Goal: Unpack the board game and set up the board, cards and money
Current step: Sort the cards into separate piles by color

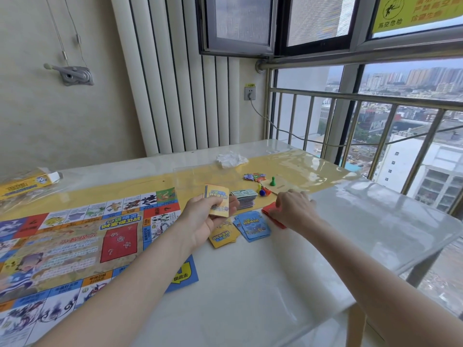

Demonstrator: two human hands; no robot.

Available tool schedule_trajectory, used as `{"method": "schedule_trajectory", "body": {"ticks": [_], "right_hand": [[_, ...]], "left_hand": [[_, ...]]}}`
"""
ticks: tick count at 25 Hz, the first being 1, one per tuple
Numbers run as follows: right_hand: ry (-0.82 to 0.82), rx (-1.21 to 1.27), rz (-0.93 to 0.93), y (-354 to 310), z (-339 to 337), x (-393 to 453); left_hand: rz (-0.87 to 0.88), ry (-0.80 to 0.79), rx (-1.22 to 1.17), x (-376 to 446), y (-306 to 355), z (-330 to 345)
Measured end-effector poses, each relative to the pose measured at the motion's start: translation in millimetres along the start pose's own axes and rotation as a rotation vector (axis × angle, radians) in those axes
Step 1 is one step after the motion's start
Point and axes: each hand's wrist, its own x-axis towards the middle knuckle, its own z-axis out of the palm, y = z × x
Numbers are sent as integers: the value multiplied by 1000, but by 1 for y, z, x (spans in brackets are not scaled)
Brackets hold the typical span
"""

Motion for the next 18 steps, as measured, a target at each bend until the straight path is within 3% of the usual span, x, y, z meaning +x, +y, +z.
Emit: {"method": "schedule_trajectory", "body": {"ticks": [1, 3, 5, 9, 13, 18], "right_hand": [[76, 59, -24, -6, -5, -2], [112, 437, -87, -25, -17, -5], [-110, 800, -139, -49, -25, -12], [-348, 1119, -57, -73, -25, -18], [-387, 1201, 7, -84, -24, -15], [-262, 1151, 41, -96, -21, -13]], "left_hand": [[5, -13, 19, -1, 0, -3], [27, -41, 85, -3, -2, -8], [52, -43, 146, -6, -2, -12], [70, -94, 97, -14, 12, -25], [42, -113, 23, -17, 22, -37], [93, -16, 42, -15, 20, -44]]}}
